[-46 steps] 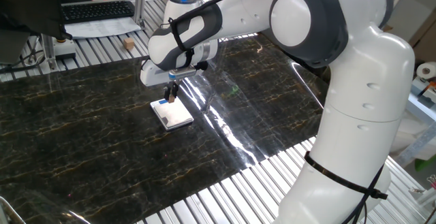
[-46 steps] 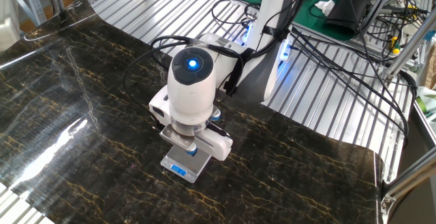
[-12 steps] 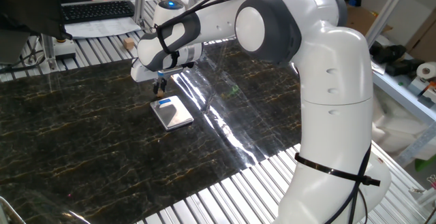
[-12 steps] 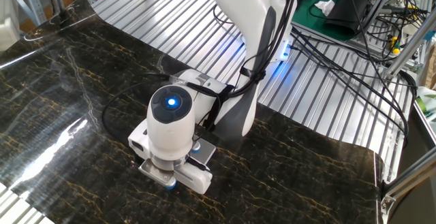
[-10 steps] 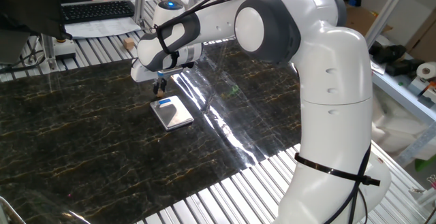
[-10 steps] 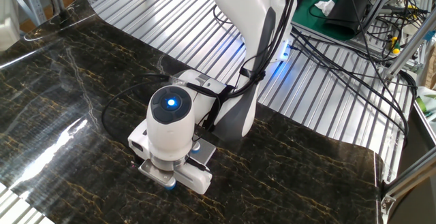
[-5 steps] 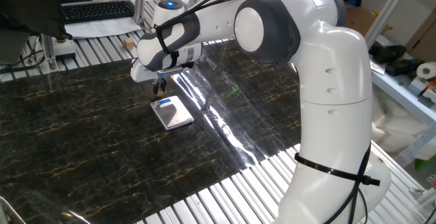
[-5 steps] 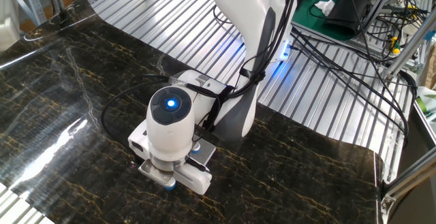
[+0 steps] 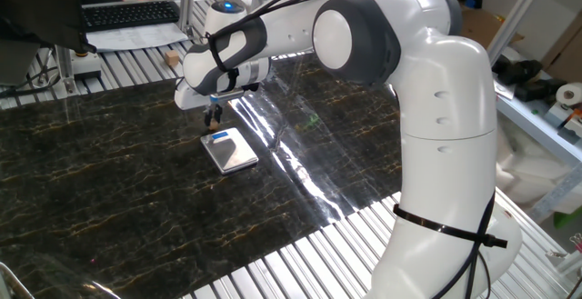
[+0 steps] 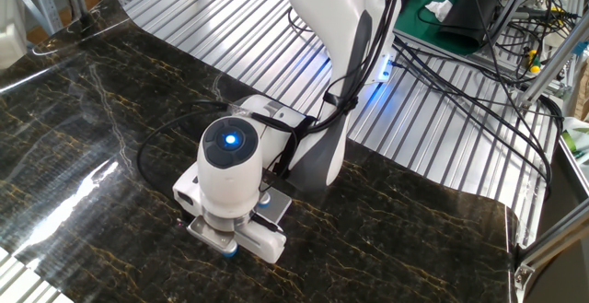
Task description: Remove the object from the scale
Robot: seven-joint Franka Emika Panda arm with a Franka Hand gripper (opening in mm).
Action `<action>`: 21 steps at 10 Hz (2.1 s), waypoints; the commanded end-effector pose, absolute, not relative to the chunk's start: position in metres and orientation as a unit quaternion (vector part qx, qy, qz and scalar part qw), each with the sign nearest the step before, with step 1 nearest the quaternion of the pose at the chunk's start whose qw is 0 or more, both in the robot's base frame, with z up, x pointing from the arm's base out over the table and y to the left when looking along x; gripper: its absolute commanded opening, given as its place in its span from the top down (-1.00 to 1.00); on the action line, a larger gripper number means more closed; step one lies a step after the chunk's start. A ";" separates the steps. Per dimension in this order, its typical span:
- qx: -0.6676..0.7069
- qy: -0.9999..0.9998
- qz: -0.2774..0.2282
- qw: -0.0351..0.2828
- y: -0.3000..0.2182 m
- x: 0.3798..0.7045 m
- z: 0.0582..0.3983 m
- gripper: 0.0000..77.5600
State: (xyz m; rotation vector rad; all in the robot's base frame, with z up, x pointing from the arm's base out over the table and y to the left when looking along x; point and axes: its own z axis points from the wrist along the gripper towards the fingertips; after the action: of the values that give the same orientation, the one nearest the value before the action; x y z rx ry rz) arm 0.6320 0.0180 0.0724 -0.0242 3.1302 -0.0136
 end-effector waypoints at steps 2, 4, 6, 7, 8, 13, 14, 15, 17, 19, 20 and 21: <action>-0.008 1.000 -0.004 0.007 0.018 0.633 0.074 -1.00; -0.008 1.000 -0.004 0.007 0.018 0.633 0.074 -1.00; -0.008 1.000 -0.004 0.007 0.018 0.633 0.074 -1.00; -0.008 1.000 -0.004 0.007 0.018 0.633 0.074 -1.00; -0.008 1.000 -0.004 0.007 0.018 0.633 0.074 -1.00; -0.016 1.000 -0.004 0.003 0.020 0.637 0.116 -1.00; -0.017 1.000 -0.005 -0.001 0.020 0.636 0.121 -1.00; -0.018 1.000 -0.005 -0.001 0.020 0.636 0.124 -1.00; -0.021 1.000 -0.006 -0.005 0.019 0.635 0.130 -1.00; -0.022 1.000 -0.007 -0.011 0.020 0.630 0.130 -1.00; -0.018 1.000 -0.012 -0.008 0.022 0.619 0.127 -1.00; -0.020 1.000 -0.011 -0.010 0.023 0.611 0.130 -1.00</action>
State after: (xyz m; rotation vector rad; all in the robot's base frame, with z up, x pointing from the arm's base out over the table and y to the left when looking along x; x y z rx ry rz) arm 0.6243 0.0208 0.1290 -0.0568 3.1559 -0.0250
